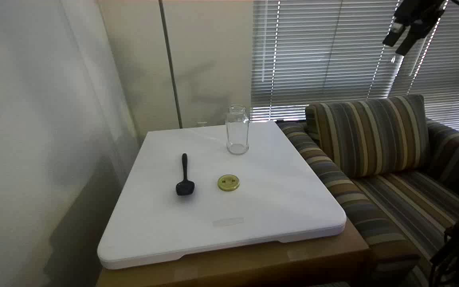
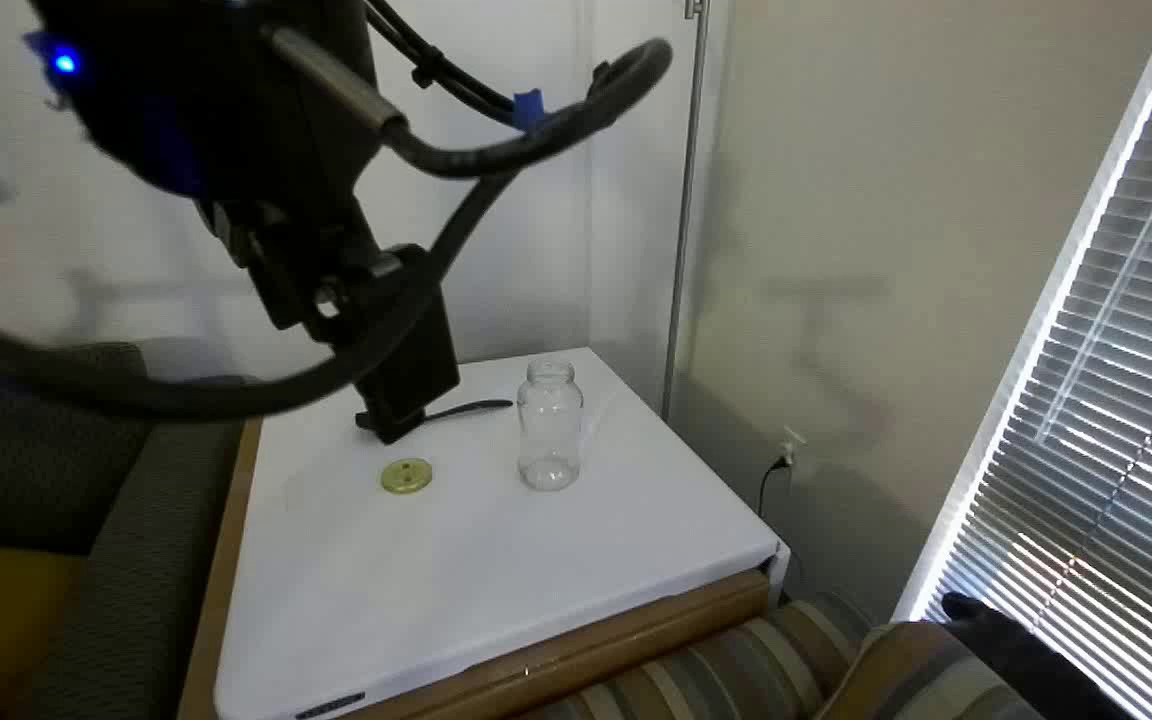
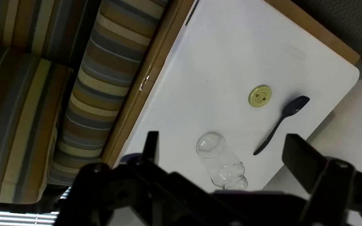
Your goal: Pick the big spoon and put it in the glass jar
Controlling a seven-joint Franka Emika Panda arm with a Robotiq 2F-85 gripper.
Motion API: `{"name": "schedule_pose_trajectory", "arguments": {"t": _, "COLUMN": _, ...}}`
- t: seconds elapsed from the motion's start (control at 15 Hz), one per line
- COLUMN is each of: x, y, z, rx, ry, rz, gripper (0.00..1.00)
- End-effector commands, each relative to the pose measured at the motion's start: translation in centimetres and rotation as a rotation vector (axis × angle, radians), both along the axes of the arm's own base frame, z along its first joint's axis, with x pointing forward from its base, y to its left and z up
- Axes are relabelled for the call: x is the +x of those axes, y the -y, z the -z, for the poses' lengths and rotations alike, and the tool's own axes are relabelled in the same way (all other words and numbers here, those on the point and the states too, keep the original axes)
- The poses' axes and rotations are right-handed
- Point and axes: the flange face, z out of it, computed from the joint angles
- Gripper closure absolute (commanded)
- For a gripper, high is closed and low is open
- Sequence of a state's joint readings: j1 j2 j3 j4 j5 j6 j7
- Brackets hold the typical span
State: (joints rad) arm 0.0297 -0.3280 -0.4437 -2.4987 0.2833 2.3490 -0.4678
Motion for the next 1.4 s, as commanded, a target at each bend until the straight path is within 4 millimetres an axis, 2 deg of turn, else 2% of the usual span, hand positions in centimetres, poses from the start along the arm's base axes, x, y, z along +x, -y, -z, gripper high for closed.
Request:
{"name": "schedule_pose_trajectory", "arguments": {"t": 0.0, "x": 0.0, "y": 0.0, "z": 0.0, "rx": 0.000, "ry": -0.001, "rz": 0.000, "gripper": 0.00}}
{"name": "schedule_pose_trajectory", "arguments": {"t": 0.8, "x": 2.2, "y": -12.0, "z": 2.6, "rx": 0.121, "ry": 0.010, "rz": -0.263, "gripper": 0.00}}
{"name": "schedule_pose_trajectory", "arguments": {"t": 0.87, "x": 2.3, "y": -12.4, "z": 2.7, "rx": 0.120, "ry": 0.012, "rz": -0.289, "gripper": 0.00}}
{"name": "schedule_pose_trajectory", "arguments": {"t": 0.93, "x": 2.0, "y": -12.0, "z": 1.8, "rx": 0.107, "ry": 0.010, "rz": -0.246, "gripper": 0.00}}
{"name": "schedule_pose_trajectory", "arguments": {"t": 1.07, "x": 2.1, "y": -12.7, "z": 2.1, "rx": 0.108, "ry": 0.008, "rz": -0.271, "gripper": 0.00}}
{"name": "schedule_pose_trajectory", "arguments": {"t": 1.33, "x": 2.7, "y": -13.0, "z": 2.7, "rx": 0.087, "ry": -0.007, "rz": -0.284, "gripper": 0.00}}
